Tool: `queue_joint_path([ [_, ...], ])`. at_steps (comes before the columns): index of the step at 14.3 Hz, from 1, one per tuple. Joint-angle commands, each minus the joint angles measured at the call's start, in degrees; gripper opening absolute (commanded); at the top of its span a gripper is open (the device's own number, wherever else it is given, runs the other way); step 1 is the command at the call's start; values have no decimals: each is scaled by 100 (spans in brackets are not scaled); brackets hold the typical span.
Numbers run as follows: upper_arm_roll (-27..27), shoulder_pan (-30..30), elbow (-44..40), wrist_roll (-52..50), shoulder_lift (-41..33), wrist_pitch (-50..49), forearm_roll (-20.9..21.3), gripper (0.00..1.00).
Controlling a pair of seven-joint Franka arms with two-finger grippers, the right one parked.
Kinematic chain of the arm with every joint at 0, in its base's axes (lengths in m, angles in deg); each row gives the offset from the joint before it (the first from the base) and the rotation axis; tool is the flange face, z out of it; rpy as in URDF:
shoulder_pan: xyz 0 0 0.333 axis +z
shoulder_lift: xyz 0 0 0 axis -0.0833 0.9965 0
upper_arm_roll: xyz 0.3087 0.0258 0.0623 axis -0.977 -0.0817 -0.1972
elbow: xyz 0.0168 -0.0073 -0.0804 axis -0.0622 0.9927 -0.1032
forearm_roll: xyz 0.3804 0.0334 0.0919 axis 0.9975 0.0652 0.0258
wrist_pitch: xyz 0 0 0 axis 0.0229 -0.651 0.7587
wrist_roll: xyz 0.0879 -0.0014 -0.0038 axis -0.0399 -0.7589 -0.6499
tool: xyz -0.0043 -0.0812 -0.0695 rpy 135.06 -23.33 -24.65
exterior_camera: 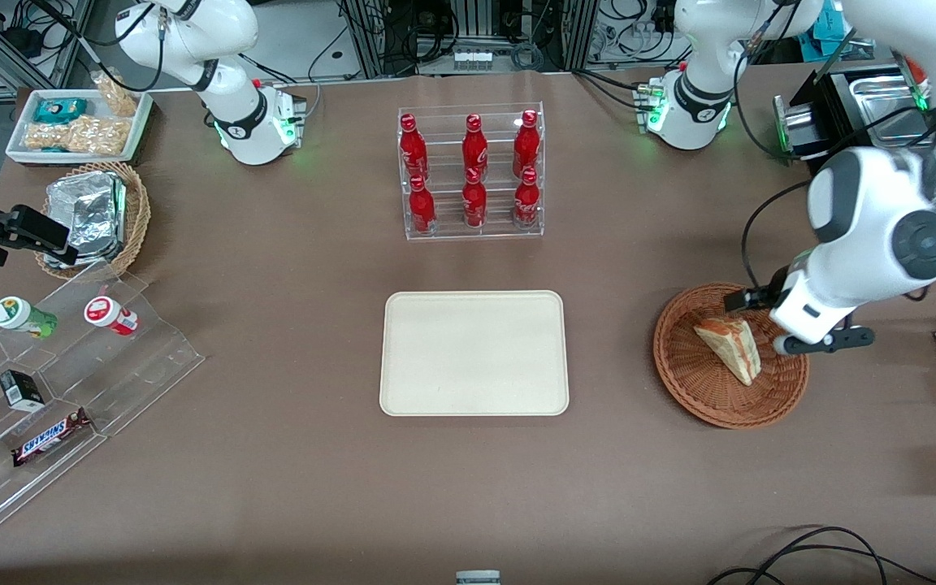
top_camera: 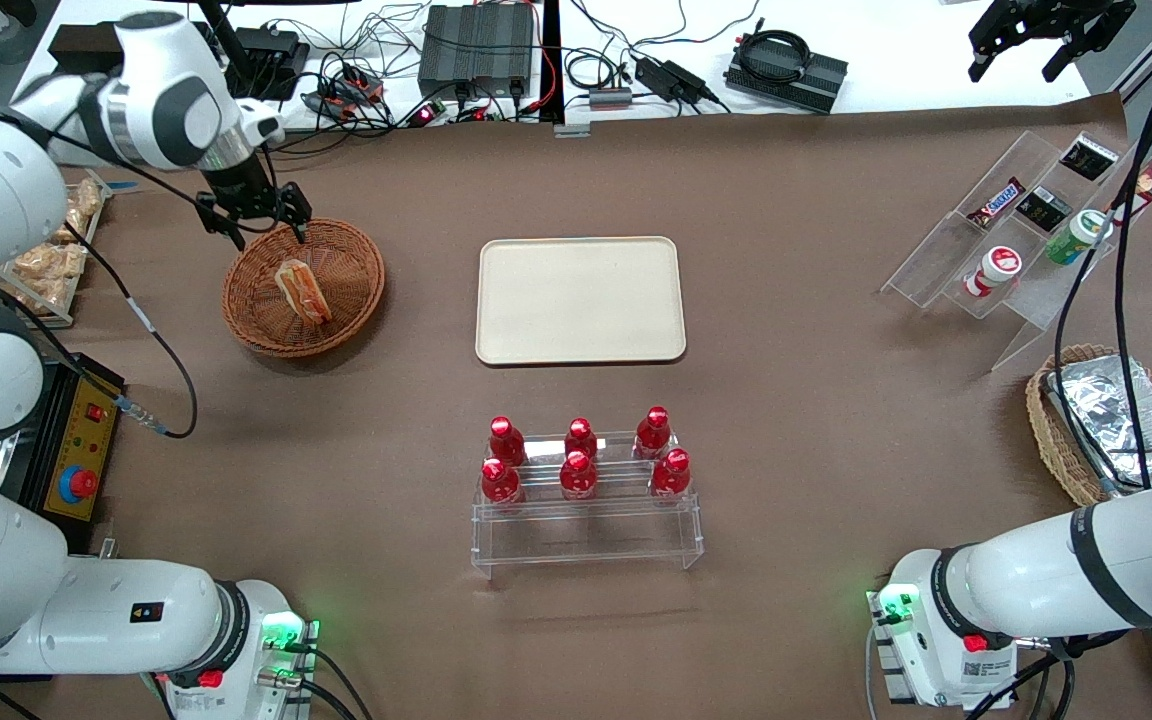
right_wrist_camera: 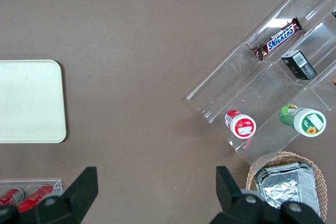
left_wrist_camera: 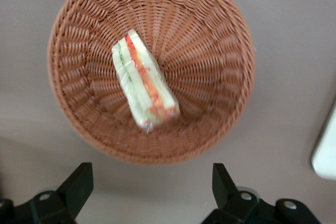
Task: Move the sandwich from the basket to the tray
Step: 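Lower the left gripper and grasp the wrapped sandwich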
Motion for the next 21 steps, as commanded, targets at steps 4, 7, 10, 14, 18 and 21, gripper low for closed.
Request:
queue_joint_path([
  [4, -90, -2, 150, -3632, 391, 883, 77, 100],
  [7, -90, 24, 167, -3803, 673, 989, 60, 100],
  [10, -107, 24, 123, -3795, 989, 1007, 60, 100],
  [14, -107, 24, 53, -4023, 1078, 1033, 60, 5],
  [18, -98, -11, -323, -4032, 902, 282, 68, 3],
  [21, -63, -203, -1421, -4050, 972, -1231, 42, 3],
])
